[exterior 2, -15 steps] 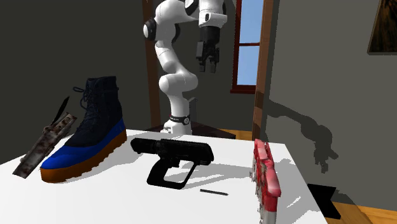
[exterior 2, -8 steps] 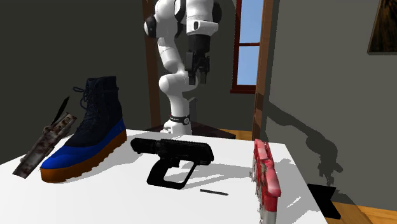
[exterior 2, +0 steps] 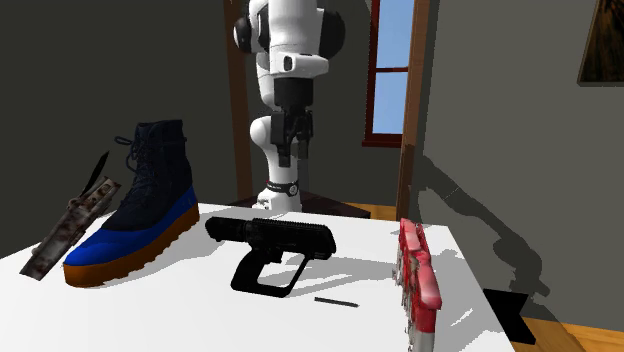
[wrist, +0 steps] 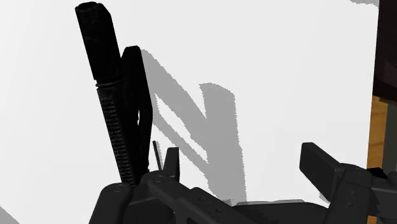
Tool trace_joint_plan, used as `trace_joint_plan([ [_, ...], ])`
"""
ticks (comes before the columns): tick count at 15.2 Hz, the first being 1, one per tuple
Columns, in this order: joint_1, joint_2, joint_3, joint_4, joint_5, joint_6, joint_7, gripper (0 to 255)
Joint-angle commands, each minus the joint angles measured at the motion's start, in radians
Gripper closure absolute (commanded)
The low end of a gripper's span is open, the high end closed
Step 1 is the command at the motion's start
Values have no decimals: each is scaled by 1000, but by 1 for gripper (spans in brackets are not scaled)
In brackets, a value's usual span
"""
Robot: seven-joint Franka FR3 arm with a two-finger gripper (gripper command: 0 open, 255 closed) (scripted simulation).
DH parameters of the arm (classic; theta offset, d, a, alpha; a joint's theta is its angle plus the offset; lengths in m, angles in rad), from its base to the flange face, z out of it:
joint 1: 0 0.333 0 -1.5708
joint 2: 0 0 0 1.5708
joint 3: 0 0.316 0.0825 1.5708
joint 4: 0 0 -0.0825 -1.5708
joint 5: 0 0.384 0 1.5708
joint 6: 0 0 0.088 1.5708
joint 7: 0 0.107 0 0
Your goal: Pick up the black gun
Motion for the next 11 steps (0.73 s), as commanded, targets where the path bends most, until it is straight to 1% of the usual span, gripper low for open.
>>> trace_joint_plan([
  [1,5,84,-44,41,49,31,-87,0],
  [3,3,177,-80,94,115,50,-178,0],
  [5,-10,276,-104,154,190,61,-272,0],
  [7,-38,377,-112,221,269,61,-362,0],
  [9,-79,477,-106,296,343,52,-444,0],
  [10,-91,498,-100,313,357,50,-460,0],
  [11,-94,503,-96,306,361,61,-463,0],
])
